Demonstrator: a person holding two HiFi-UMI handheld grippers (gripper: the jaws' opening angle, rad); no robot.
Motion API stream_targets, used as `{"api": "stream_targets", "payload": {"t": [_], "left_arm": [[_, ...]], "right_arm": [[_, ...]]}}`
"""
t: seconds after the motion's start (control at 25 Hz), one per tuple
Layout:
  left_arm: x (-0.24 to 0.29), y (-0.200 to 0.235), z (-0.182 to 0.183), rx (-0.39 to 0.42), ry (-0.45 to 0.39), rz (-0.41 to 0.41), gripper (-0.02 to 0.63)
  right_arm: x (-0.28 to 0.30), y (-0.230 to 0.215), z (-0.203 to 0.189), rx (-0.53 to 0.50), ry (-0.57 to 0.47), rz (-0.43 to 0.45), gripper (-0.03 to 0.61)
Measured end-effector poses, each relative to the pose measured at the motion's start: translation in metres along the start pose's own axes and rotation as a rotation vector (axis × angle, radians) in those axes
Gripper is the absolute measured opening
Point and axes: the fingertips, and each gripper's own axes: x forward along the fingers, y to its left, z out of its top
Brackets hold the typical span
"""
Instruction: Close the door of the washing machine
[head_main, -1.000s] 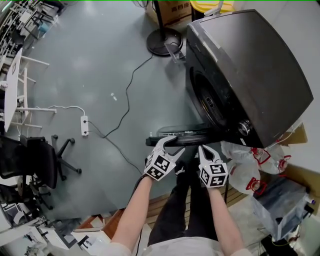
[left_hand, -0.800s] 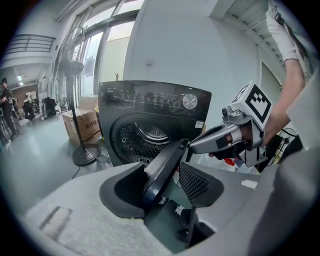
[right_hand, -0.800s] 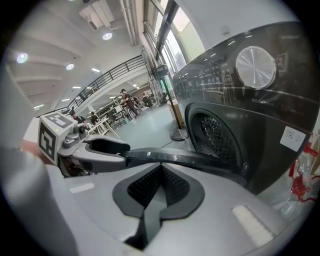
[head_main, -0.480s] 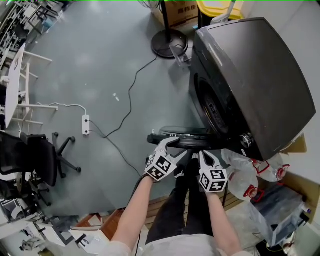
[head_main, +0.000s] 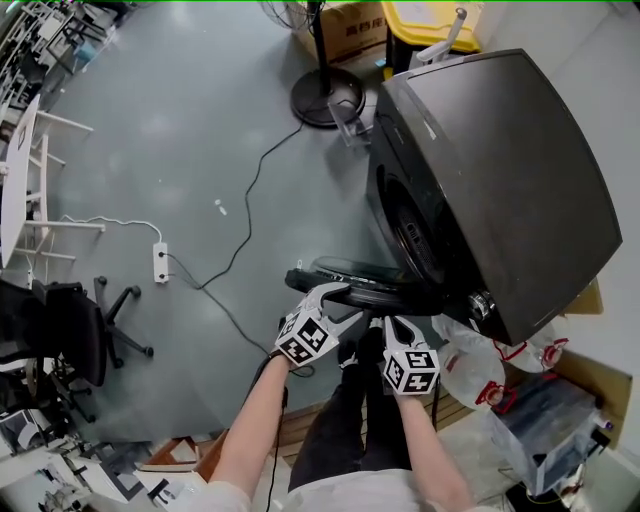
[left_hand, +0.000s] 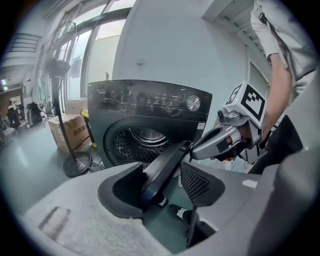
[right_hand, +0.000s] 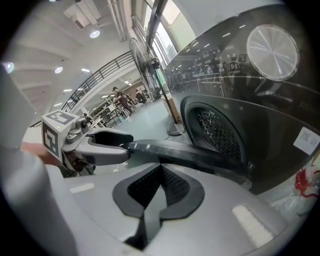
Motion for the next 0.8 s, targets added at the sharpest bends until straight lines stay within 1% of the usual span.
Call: {"api": "stream_targets", "payload": {"t": [0.16,0.28,0.52,0.8], "left_arm": [[0.006,0.007,0.003,0.010,0.013,-0.031,0.232],[0.014,0.010,0.009,0.028,0.023,-0.064,0.232],[0.022,0.023,0.019,0.074,0.046,-0.112,0.233],[0.028,0.041,0.034,0.122,0.046,-0.175,0.244]], "right_arm": [[0.010,0.001,0.001,-0.020,0.012,0.002,0.002],[0.015,-0.003,0.002,0.010,0.019,-0.004,0.002],[0.023,-0.004,0.011,0.046,0.038,0.028,0.002],[0.037,-0.001,0.025,0.084,0.026,0.009,0.002]]}}
